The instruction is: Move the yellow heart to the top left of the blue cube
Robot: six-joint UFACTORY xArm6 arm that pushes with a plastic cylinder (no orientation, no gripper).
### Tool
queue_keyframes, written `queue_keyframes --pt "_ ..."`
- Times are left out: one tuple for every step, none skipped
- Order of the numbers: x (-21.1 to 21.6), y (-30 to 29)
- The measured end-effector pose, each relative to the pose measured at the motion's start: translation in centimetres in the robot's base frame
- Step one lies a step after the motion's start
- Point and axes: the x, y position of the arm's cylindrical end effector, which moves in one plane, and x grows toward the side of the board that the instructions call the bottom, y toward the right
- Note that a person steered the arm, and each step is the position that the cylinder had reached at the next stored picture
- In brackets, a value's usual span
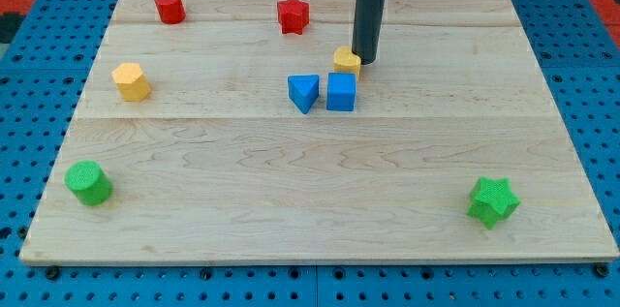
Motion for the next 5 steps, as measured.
queue_keyframes --pt "0.2 -4.3" --pt "-3.0 -4.3" --pt "-5.1 -9.8" --pt "-5.6 -18.6" --pt "-4.0 -23.1"
